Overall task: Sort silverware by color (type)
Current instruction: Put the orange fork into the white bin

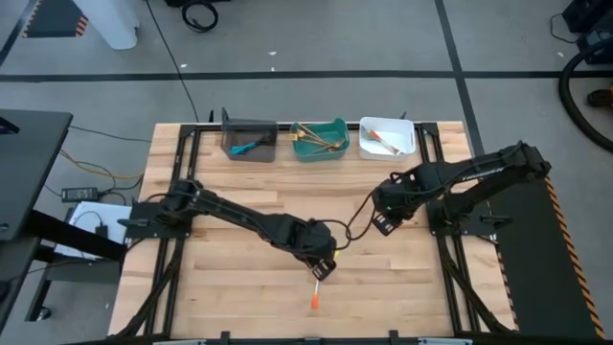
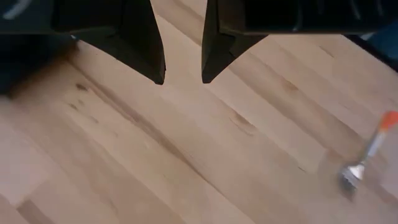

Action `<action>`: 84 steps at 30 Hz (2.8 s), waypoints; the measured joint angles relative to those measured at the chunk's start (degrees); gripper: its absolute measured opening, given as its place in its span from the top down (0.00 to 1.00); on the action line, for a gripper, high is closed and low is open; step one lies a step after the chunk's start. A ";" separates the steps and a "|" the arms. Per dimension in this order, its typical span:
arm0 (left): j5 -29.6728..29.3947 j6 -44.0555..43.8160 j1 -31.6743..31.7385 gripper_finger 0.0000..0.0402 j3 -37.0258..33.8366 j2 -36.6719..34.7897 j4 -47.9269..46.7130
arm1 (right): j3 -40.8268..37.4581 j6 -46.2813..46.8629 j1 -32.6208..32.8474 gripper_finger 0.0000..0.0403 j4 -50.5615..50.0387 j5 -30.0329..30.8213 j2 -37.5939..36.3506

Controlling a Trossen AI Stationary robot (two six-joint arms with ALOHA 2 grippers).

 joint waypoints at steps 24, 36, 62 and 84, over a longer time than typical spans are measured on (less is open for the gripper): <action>4.21 -10.66 -5.15 0.73 -0.03 9.68 7.07 | 0.02 29.85 16.95 0.72 -10.86 -2.23 -3.81; 2.64 -13.28 -4.29 0.73 0.17 11.07 11.02 | 0.02 39.00 23.84 0.72 -9.75 -1.64 -3.73; 5.23 -15.33 -2.99 0.73 0.09 14.18 11.27 | 0.02 50.89 33.39 0.72 -1.98 5.95 -3.73; 6.54 -16.71 -1.71 0.73 2.45 13.68 11.47 | 0.02 53.45 33.38 0.72 -1.33 10.07 -3.72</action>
